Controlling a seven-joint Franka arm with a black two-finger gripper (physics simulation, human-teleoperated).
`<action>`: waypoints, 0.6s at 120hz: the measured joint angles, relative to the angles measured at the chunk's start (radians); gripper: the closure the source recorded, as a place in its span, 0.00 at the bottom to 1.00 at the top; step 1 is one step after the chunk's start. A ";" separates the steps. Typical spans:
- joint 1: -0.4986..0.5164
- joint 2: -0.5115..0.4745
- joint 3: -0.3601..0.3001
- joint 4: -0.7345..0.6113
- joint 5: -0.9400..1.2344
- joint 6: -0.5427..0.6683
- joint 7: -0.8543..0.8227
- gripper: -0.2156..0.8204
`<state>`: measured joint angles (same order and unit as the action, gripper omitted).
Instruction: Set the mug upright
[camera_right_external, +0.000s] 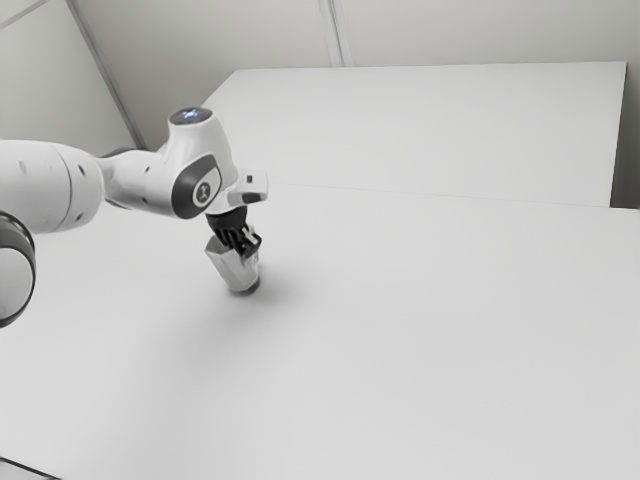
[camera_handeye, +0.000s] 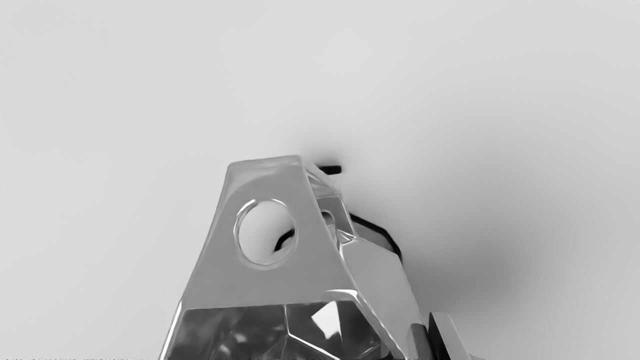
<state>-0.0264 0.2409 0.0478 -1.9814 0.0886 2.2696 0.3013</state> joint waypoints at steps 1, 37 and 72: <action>0.000 0.000 0.000 -0.001 -0.001 0.001 -0.003 0.91; 0.001 -0.025 0.000 -0.002 -0.014 0.019 -0.083 0.40; 0.007 -0.229 -0.006 0.231 -0.068 -0.313 -0.133 0.26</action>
<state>-0.0199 0.0117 0.0414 -1.7504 0.0202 1.9570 0.1687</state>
